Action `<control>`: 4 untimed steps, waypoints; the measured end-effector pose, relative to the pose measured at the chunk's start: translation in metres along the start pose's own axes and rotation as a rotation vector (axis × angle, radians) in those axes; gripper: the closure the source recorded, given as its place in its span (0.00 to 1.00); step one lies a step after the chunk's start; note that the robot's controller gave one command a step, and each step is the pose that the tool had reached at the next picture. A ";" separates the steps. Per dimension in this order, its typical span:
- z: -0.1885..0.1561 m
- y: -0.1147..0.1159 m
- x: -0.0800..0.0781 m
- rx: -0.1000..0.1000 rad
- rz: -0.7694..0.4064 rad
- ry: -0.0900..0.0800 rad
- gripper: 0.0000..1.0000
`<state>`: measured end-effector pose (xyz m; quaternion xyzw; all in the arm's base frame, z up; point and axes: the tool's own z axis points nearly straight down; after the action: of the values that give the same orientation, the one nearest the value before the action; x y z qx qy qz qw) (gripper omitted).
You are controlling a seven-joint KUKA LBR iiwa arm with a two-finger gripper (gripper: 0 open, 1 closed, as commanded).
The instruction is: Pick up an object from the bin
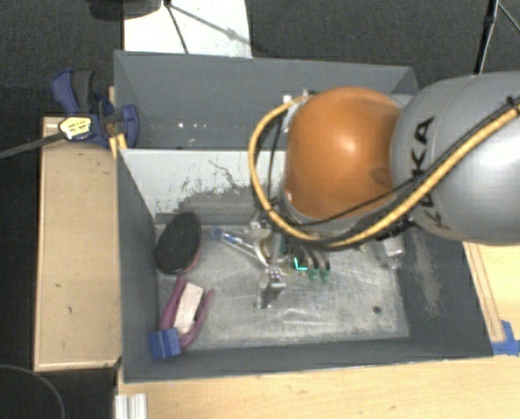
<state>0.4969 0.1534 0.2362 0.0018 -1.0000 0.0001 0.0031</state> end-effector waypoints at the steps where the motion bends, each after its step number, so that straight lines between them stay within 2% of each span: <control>1: 0.154 -0.055 -0.088 -0.002 0.106 -0.010 0.00; 2: 0.134 -0.025 -0.091 -0.004 0.319 -0.012 0.00; 3: 0.125 -0.010 -0.078 -0.003 0.540 -0.007 0.00; 4: 0.163 -0.001 -0.072 -0.008 0.805 -0.012 0.00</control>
Offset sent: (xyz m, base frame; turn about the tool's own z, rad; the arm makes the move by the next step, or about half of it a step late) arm 0.0903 -0.0582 -0.1662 0.1090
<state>0.5684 0.1522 0.0732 -0.3903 -0.9207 -0.0025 -0.0032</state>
